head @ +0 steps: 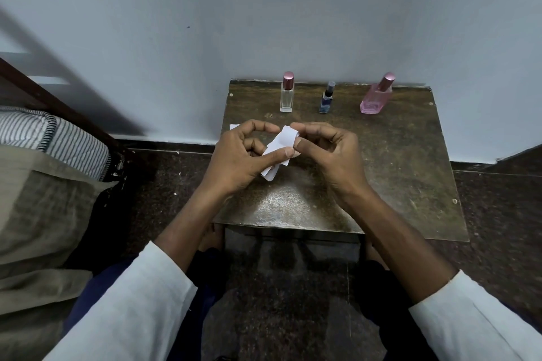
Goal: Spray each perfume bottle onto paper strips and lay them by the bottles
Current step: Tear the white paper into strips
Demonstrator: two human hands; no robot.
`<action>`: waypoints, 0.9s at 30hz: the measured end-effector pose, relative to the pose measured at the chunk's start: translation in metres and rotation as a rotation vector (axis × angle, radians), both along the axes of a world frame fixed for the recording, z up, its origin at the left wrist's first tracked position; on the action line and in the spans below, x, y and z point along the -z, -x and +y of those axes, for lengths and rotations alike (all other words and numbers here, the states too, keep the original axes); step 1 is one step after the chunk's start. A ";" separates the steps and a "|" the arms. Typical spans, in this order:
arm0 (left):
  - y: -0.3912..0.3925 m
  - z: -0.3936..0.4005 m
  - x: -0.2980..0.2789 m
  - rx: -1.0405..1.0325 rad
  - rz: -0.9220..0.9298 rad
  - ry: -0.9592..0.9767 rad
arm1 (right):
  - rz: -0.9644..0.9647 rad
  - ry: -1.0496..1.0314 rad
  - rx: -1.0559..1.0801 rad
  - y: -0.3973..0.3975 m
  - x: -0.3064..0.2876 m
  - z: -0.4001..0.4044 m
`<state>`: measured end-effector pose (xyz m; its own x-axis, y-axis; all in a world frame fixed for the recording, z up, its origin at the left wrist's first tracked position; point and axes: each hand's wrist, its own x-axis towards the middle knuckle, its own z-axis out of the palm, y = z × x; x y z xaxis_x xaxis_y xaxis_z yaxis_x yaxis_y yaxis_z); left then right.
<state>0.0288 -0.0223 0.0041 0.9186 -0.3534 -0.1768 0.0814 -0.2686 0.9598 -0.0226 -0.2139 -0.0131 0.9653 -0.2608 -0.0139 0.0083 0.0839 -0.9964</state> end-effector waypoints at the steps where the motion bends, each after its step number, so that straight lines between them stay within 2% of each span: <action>1: 0.001 0.000 -0.001 0.009 -0.028 -0.012 | 0.006 0.005 0.010 0.000 0.000 0.000; 5: 0.002 0.000 -0.002 0.068 -0.124 -0.058 | 0.054 0.040 0.060 -0.001 -0.001 0.001; 8: 0.002 0.000 -0.002 0.103 -0.124 -0.126 | 0.089 0.082 0.110 -0.001 0.003 0.000; 12: 0.005 -0.002 -0.003 0.114 -0.108 -0.212 | 0.125 0.017 0.173 -0.002 0.004 -0.005; 15: 0.005 -0.003 0.001 0.067 -0.218 -0.280 | 0.119 0.011 0.183 -0.002 0.002 -0.004; 19: 0.003 -0.006 0.005 -0.072 -0.476 -0.360 | 0.113 0.042 0.163 -0.002 0.004 0.000; 23: 0.005 -0.010 0.005 0.094 -0.286 -0.278 | 0.091 0.020 0.102 0.002 0.000 0.004; 27: 0.009 -0.015 0.000 0.149 -0.349 -0.273 | 0.098 0.020 0.113 0.001 0.001 0.006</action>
<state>0.0202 -0.0370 0.0044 0.8823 -0.4697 0.0291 -0.2928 -0.4995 0.8154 -0.0238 -0.2078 -0.0142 0.9239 -0.3692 -0.1004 -0.0808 0.0682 -0.9944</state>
